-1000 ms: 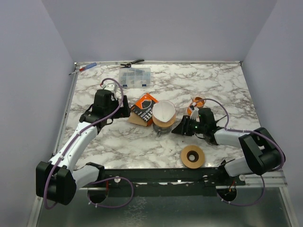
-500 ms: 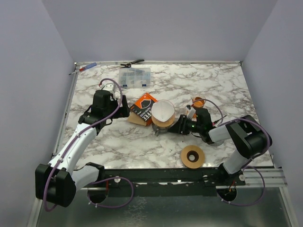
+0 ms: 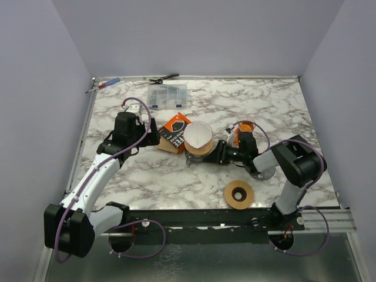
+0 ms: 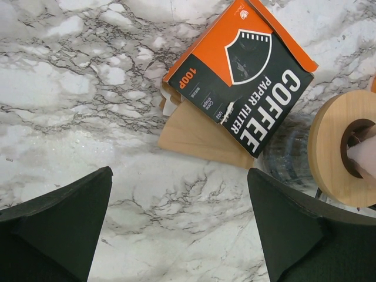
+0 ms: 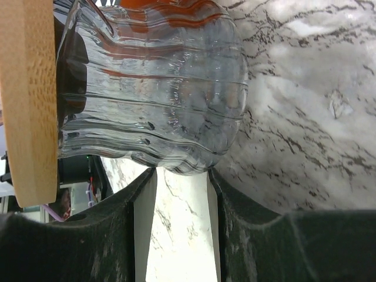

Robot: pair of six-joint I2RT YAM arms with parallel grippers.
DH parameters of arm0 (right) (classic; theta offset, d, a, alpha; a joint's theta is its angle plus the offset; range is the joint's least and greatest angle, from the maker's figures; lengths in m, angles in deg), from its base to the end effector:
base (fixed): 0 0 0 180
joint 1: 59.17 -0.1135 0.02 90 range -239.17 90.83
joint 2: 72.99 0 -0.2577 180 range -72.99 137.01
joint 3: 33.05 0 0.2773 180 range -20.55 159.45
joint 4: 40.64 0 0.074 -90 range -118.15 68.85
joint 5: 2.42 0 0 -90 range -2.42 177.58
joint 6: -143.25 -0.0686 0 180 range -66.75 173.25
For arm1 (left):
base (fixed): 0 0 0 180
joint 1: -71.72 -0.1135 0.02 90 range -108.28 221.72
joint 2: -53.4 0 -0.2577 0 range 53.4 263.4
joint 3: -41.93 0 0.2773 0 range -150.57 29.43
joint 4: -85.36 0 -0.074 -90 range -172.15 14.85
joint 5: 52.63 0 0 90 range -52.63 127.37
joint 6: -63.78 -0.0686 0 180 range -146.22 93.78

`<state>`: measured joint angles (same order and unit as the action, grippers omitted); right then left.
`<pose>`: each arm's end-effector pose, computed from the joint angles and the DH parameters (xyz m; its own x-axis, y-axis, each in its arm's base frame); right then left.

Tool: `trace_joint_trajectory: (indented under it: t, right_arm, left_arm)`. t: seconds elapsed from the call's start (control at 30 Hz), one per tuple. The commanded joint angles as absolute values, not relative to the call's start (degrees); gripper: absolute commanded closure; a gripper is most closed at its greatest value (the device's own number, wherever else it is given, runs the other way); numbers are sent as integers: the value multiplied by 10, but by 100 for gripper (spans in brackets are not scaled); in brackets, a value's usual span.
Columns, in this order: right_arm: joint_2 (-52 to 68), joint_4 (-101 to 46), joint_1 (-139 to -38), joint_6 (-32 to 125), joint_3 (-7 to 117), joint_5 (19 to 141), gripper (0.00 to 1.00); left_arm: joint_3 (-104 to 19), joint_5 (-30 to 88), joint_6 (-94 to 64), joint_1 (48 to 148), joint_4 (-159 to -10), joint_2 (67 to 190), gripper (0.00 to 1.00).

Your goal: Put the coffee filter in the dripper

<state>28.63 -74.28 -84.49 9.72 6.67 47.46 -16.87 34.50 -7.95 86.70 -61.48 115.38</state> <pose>0.2648 0.1742 0.0614 -0.8889 0.1621 -0.4285 -0.3143 0.4646 0.8278 0.2798 -0.0784 0.2412 -0.6367 -0.1537 -0.7556 0.1027 0.9543 -0.2807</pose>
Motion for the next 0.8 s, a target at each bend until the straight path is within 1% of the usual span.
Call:
trace_joint_trajectory:
  t: [0.0, 0.77]
  right_arm:
    - [311, -771, -852, 93, 94, 455, 57]
    - [375, -764, -870, 80, 182, 456, 57]
  left_arm:
    - [-159, 343, -75, 861, -623, 1147, 1]
    - [-156, 337, -72, 846, -627, 1144, 1]
